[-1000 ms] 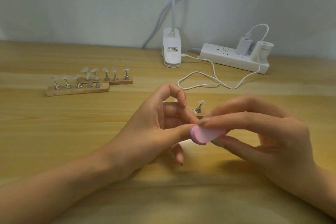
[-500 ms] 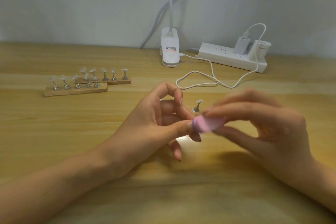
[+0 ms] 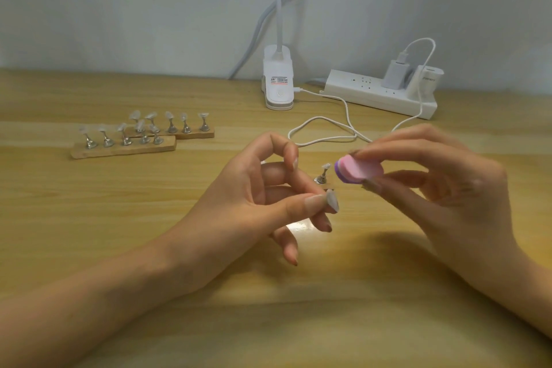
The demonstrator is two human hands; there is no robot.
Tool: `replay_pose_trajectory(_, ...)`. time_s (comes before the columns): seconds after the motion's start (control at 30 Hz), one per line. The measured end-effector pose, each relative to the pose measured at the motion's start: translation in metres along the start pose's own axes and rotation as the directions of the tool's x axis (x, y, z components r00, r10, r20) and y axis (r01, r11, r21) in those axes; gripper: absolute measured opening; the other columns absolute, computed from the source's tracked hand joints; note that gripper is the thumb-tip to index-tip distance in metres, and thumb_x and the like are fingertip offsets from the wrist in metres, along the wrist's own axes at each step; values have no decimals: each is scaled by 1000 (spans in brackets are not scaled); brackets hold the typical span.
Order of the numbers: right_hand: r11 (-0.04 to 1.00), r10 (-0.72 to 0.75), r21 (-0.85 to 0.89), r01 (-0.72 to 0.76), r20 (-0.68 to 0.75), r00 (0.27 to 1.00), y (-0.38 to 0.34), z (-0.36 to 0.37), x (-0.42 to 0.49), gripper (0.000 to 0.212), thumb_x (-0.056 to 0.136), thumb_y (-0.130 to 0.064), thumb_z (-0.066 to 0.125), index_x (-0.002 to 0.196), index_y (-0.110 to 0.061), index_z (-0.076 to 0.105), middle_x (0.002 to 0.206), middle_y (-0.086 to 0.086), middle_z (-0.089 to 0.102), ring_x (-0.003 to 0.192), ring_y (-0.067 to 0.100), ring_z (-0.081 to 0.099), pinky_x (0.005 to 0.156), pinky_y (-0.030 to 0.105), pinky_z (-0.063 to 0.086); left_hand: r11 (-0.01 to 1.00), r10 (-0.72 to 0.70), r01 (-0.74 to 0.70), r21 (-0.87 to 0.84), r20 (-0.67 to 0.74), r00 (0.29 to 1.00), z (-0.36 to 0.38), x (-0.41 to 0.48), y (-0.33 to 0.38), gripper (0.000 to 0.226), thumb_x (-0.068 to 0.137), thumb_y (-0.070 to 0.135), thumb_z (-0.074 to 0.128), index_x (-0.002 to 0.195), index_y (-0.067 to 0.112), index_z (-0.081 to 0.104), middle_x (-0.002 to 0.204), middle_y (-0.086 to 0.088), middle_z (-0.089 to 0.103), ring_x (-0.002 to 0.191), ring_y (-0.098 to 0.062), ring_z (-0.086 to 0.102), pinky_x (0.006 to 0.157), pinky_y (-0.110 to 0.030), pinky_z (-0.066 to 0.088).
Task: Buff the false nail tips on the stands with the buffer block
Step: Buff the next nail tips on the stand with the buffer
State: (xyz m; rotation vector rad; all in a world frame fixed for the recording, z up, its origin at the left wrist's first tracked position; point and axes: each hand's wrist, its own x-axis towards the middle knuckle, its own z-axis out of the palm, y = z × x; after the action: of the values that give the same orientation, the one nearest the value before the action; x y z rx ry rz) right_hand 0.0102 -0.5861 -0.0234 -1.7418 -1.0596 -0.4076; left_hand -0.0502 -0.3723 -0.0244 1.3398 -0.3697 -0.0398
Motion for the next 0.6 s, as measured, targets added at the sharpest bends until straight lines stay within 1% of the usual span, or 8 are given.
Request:
replay_pose_trajectory(0.07, 998, -63, 2, 63, 53, 997, -4, 3, -2, 23, 88, -14, 72, 109, -21, 68, 104, -1, 67, 97, 17, 68, 78, 19, 55, 1000, -3, 3, -5, -18, 1000, -1, 1, -1, 39, 78, 12, 73, 96, 13, 39, 79, -3, 70, 71, -17, 71, 41, -20, 48)
replay_pose_trajectory(0.13, 992, -119, -34, 122, 98, 988, -7, 6, -3, 23, 87, -13, 71, 109, -19, 68, 102, 0, 67, 96, 14, 68, 79, 17, 54, 1000, -5, 4, -10, -22, 1000, -1, 1, -2, 40, 76, 14, 73, 96, 12, 39, 79, -2, 70, 70, -15, 70, 41, -20, 48)
replay_pose_trajectory(0.23, 995, -93, -36, 95, 69, 993, -9, 5, -2, 22, 87, -13, 70, 108, -18, 67, 104, 0, 66, 96, 15, 68, 79, 20, 55, 1000, -15, 15, -18, -19, 1000, -1, 0, -2, 39, 77, 13, 73, 96, 12, 39, 78, -3, 70, 70, -17, 71, 41, -20, 48)
replay_pose_trajectory(0.33, 986, -139, -79, 147, 102, 985, -9, 6, -3, 23, 87, -15, 71, 109, -21, 68, 101, -3, 67, 96, 12, 68, 82, 18, 52, 1000, -18, 18, -22, -9, 1000, 0, 1, -4, 36, 80, 8, 71, 96, 11, 39, 77, -1, 70, 66, -14, 68, 41, -20, 48)
replay_pose_trajectory(0.43, 995, -85, -40, 87, 51, 995, -6, 4, -2, 22, 88, -16, 70, 109, -20, 67, 103, -1, 67, 96, 16, 68, 79, 21, 56, 999, -18, 18, -31, -2, 1000, -1, 1, -3, 38, 79, 11, 73, 95, 12, 38, 79, -4, 70, 69, -17, 70, 41, -20, 48)
replay_pose_trajectory(0.5, 997, -65, -38, 66, 26, 998, -3, 3, 0, 21, 88, -15, 71, 109, -18, 68, 105, 0, 65, 95, 19, 68, 78, 21, 57, 999, -9, 9, -37, 12, 1000, -2, 0, -2, 39, 82, 9, 75, 95, 14, 39, 80, -5, 71, 72, -19, 72, 42, -20, 48)
replay_pose_trajectory(0.6, 1000, -7, 10, 7, -1, 1000, -2, 2, -2, 21, 88, -12, 74, 108, -19, 69, 104, 0, 66, 96, 22, 68, 77, 22, 57, 998, -15, 17, -61, 35, 999, -2, 0, -2, 36, 83, 9, 73, 95, 16, 39, 81, -4, 71, 73, -18, 72, 42, -19, 48)
